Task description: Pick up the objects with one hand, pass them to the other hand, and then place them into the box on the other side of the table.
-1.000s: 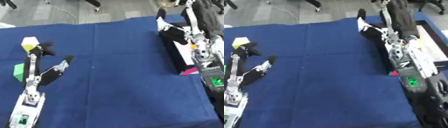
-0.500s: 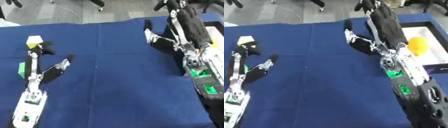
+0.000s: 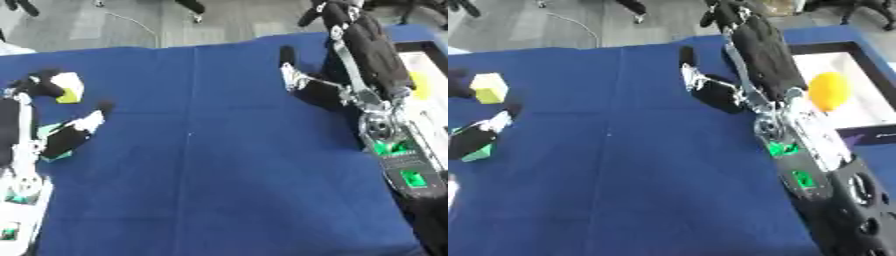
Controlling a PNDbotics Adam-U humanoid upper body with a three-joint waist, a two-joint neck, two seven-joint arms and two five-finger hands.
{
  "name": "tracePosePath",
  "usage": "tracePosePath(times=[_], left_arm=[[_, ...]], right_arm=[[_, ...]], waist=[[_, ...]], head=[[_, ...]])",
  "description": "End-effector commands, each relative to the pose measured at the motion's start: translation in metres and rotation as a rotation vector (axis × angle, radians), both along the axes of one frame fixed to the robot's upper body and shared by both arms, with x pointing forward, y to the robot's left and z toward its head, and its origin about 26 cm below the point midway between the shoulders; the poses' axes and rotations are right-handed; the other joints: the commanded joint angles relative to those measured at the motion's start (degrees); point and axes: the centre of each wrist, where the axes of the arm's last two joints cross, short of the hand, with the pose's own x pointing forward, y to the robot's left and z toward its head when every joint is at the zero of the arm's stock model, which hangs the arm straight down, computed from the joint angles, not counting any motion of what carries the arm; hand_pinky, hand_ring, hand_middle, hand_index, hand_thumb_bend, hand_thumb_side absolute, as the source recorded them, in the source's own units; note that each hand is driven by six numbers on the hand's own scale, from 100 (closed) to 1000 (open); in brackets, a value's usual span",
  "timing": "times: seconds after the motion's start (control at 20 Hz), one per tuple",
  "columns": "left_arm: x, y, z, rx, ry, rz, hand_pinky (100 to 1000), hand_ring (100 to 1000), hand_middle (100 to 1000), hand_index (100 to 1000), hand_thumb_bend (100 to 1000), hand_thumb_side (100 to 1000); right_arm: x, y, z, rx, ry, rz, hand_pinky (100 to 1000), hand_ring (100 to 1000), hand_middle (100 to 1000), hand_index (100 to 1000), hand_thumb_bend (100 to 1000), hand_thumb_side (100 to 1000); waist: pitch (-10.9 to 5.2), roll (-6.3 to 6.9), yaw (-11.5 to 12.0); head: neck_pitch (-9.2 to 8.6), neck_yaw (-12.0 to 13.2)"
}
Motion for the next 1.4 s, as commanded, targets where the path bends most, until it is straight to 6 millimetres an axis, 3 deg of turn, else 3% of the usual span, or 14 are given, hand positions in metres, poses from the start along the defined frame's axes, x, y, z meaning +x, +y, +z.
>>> tracePosePath(times=[0.05, 0.2, 0.5, 0.9, 1.0, 1.25, 1.4], left_arm=[[-0.001, 0.034, 0.033, 0.201, 0.146, 0.006, 801, 645, 603, 816, 626, 407], [0.006, 0.051, 0.048, 0.283, 0.306, -0.009, 804, 656, 628, 821, 629, 388], [0.031, 0.062, 0.063, 0.324, 0.568, -0.092, 810, 682, 685, 823, 591, 325], [0.059, 0.066, 0.051, 0.330, 0.669, -0.027, 800, 676, 684, 812, 516, 306], [0.064, 0.068, 0.044, 0.327, 0.666, 0.000, 798, 673, 681, 810, 517, 305], [0.071, 0.067, 0.031, 0.327, 0.674, 0.015, 800, 678, 690, 816, 522, 302], [0.074, 0.066, 0.027, 0.343, 0.697, 0.012, 804, 691, 717, 834, 576, 303]], right_arm=[[-0.003, -0.004, 0.007, -0.010, -0.029, 0.007, 459, 864, 629, 984, 100, 365], [-0.003, -0.003, 0.006, -0.015, -0.024, 0.011, 460, 863, 629, 983, 100, 363], [-0.004, -0.003, 0.005, -0.016, -0.020, 0.018, 461, 863, 629, 984, 100, 370], [-0.004, -0.003, 0.005, -0.015, -0.019, 0.020, 461, 863, 629, 985, 100, 365], [-0.004, -0.003, 0.005, -0.015, -0.020, 0.022, 461, 862, 629, 984, 100, 366], [-0.003, -0.004, 0.006, -0.014, -0.020, 0.023, 462, 862, 628, 984, 100, 366], [-0.003, -0.004, 0.006, -0.014, -0.019, 0.023, 462, 861, 628, 984, 100, 365]], waist=[[-1.10, 0.94, -0.1], [-1.30, 1.03, -0.3], [-1.49, 1.08, -0.8], [-1.44, 0.96, -1.1], [-1.44, 0.94, -1.1], [-1.44, 0.90, -1.3], [-1.41, 0.88, -1.3]], head=[[-0.15, -1.5], [-0.15, -2.1], [-0.15, -1.9], [-0.15, -2.3], [-0.15, -1.3], [-0.15, 4.1], [-0.15, 5.5]])
